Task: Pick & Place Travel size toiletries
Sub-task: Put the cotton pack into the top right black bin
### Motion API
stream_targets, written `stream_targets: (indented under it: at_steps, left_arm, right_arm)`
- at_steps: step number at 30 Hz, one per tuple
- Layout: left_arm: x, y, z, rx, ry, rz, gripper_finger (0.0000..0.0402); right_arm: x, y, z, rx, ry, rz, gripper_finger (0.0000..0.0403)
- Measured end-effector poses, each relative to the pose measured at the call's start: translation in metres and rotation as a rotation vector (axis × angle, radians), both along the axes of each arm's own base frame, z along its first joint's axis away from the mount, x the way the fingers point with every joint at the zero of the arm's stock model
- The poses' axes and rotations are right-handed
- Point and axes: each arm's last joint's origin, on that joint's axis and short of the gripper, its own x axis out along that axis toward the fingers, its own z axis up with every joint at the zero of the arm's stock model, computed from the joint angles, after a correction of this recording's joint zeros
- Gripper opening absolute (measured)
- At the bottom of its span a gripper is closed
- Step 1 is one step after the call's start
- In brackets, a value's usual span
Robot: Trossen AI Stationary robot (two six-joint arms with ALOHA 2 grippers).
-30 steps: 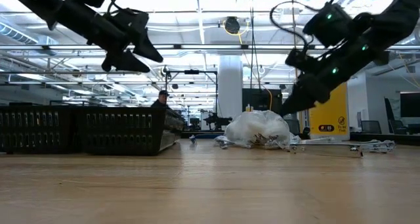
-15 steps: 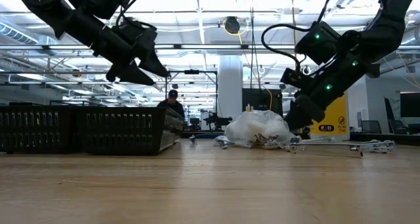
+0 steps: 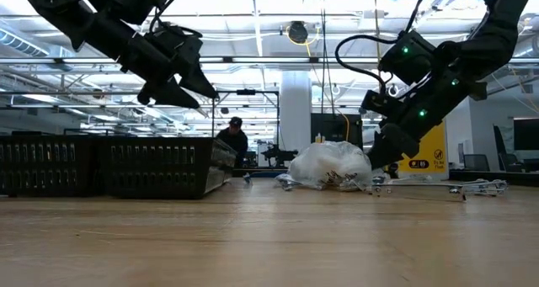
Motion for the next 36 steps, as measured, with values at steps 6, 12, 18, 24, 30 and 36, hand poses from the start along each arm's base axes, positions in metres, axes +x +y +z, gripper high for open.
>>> stream_targets:
  at_steps: [6, 12, 18, 24, 30, 36]
  left_arm:
    - [0.0, 0.0, 0.0, 0.002, 0.002, -0.001, 0.0285]
    - [0.0, 0.0, 0.0, 0.013, 0.009, -0.007, 0.0285]
    - [0.002, 0.0, 0.005, 0.019, -0.041, -0.027, 0.0285]
    - [0.007, -0.003, 0.013, 0.028, -0.128, -0.147, 0.0285]
    - [0.02, -0.007, 0.014, 0.023, -0.241, -0.286, 0.0285]
    - [0.046, -0.021, 0.003, 0.226, -0.205, -0.582, 0.028]
  right_arm:
    - [-0.002, 0.001, 0.013, -0.038, -0.045, 0.021, 0.0009]
    - [-0.005, 0.003, 0.038, -0.062, -0.178, 0.015, 0.0004]
    - [-0.007, 0.01, 0.059, -0.023, -0.32, 0.102, 0.0002]
    - [-0.003, 0.016, 0.069, 0.061, -0.447, 0.211, 0.0002]
    - [-0.001, 0.02, 0.078, 0.172, -0.559, 0.333, 0.0001]
    - [0.0, 0.026, 0.084, 0.351, -0.625, 0.485, 0.0001]
